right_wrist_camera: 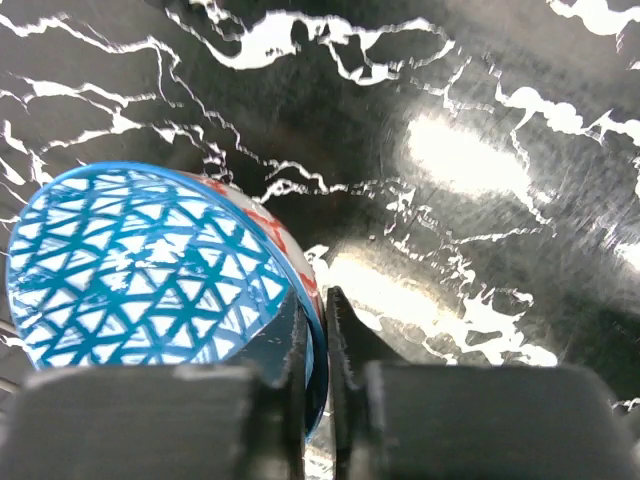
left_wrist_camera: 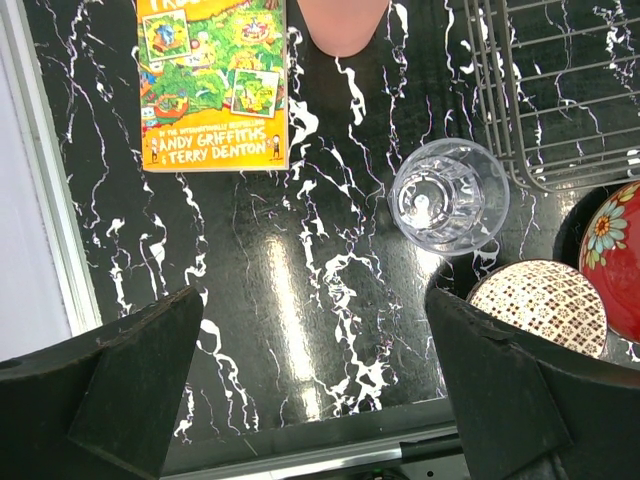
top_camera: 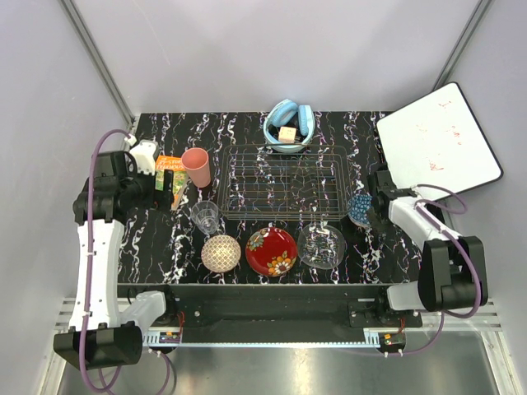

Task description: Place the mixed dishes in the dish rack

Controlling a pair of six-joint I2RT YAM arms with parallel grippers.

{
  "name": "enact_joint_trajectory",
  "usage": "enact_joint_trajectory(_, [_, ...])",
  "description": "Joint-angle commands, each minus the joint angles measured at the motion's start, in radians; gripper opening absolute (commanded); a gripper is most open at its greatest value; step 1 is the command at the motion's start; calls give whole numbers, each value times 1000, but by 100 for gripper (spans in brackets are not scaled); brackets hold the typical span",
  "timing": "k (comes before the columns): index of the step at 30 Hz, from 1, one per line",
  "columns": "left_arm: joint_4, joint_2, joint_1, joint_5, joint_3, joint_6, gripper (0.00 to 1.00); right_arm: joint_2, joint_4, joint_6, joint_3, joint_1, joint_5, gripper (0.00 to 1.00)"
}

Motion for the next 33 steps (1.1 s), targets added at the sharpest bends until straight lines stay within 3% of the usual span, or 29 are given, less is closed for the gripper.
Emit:
enact_joint_trajectory(1, [26,-3,0,-7,59,1,99,-34,-20,-31,-50,-3,44,0])
enact_joint_trajectory(8, [28,20,-1,-1,77,-9,99,-285,-76,-117,-58,-5,145,0])
enact_joint_trajectory(14, [28,40,-1,1,87,-29,99,-422,-92,-218,55,6,265,0])
enact_joint_trajectory(18, [29,28,0,9,71,-40,99,-410,-97,-278,165,127,443,0])
enact_joint_trajectory(19, [28,22,-1,19,67,-37,99,-404,-85,-285,180,215,496,0])
enact_joint_trajectory(23, [38,-26,0,53,38,-32,99,-265,34,-414,285,420,791,0])
enact_joint_trajectory(27, [21,-35,0,13,35,-48,99,-24,118,-659,422,475,940,0])
enact_joint_trajectory(33, [14,-78,0,-22,7,-38,99,211,112,-759,573,507,1068,0])
